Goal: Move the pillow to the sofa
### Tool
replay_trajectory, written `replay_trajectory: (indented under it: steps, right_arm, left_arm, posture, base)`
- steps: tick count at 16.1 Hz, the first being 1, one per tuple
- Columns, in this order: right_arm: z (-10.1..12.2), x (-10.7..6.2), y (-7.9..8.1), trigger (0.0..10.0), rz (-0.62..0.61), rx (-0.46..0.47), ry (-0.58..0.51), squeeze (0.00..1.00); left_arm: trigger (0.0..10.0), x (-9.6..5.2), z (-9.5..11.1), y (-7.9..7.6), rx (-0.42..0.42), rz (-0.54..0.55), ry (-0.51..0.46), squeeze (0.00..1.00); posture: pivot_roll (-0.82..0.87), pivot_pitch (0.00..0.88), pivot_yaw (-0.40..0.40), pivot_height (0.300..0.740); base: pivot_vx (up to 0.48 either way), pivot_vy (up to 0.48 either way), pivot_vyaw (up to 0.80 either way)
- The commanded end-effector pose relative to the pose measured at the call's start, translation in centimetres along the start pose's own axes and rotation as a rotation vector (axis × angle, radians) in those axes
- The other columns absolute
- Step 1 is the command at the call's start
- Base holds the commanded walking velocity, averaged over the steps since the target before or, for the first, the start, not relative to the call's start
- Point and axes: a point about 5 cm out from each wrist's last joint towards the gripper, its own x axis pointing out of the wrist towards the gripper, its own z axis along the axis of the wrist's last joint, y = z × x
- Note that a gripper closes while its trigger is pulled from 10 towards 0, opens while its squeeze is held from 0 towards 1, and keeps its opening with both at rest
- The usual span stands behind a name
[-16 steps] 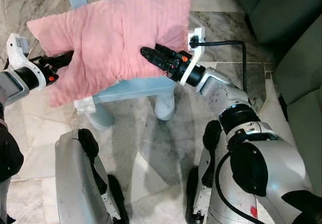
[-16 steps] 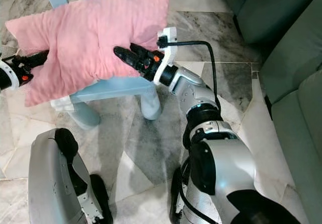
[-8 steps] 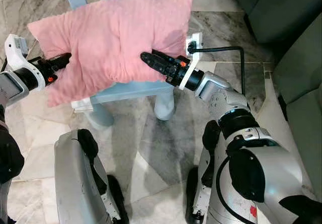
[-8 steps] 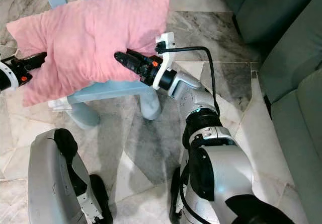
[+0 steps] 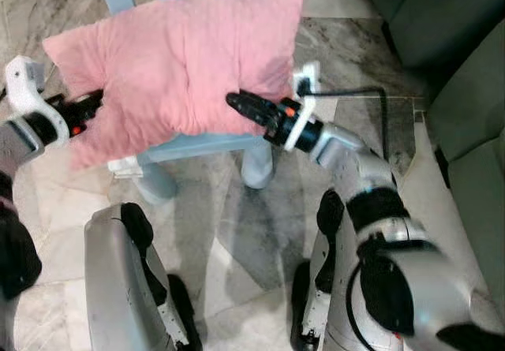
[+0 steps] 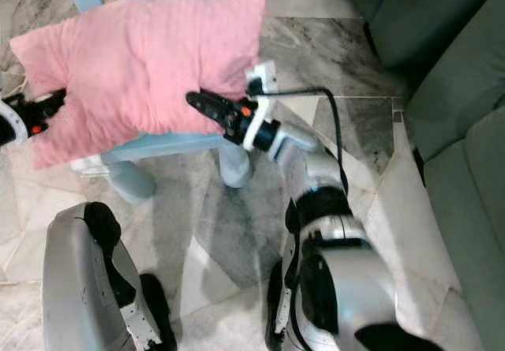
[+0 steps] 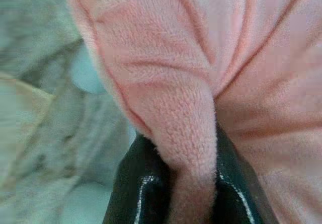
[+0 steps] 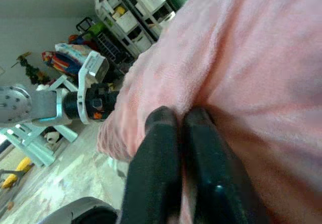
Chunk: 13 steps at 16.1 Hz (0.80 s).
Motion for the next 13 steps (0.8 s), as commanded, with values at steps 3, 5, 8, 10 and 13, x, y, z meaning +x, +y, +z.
replay_trajectory:
  steps: [3,5,8,10,13]
  right_arm:
    - [-1.7,-1.4,0.7,0.0,-0.064,-0.007,0.006,0.00]
    - [-2.3,-2.2,1.2,0.0,-0.110,-0.014,-0.005,0.00]
    - [-2.8,-3.4,2.1,0.0,-0.193,-0.083,-0.008,0.00]
    - [-2.9,-3.8,2.7,0.0,-0.253,-0.126,-0.024,0.00]
    - [-3.0,-4.4,3.3,0.0,-0.336,-0.250,-0.034,0.00]
  left_arm:
    - [0.0,-0.6,-3.8,2.5,0.079,0.182,0.012,0.00]
    - [0.0,-0.5,-5.3,2.6,0.077,0.212,-0.025,0.00]
    - [0.0,0.1,-7.2,1.4,0.190,0.272,-0.149,0.00]
    - [0.0,0.6,-7.8,-0.3,0.249,0.281,-0.251,0.00]
    - [0.0,1.5,-8.6,-4.1,0.310,0.253,-0.389,0.00]
  posture:
    - [0.05,0.383,-0.038,0.351]
    - [0.04,0.336,-0.038,0.351]
    - [0.03,0.228,-0.039,0.351]
    - [0.02,0.166,-0.040,0.351]
    - [0.00,0.075,-0.035,0.351]
  base:
    - [0.000,0.000,0.00]
    - [0.000,0.000,0.00]
    - [0.000,0.000,0.00]
    - [0.000,0.000,0.00]
    - [0.000,0.000,0.00]
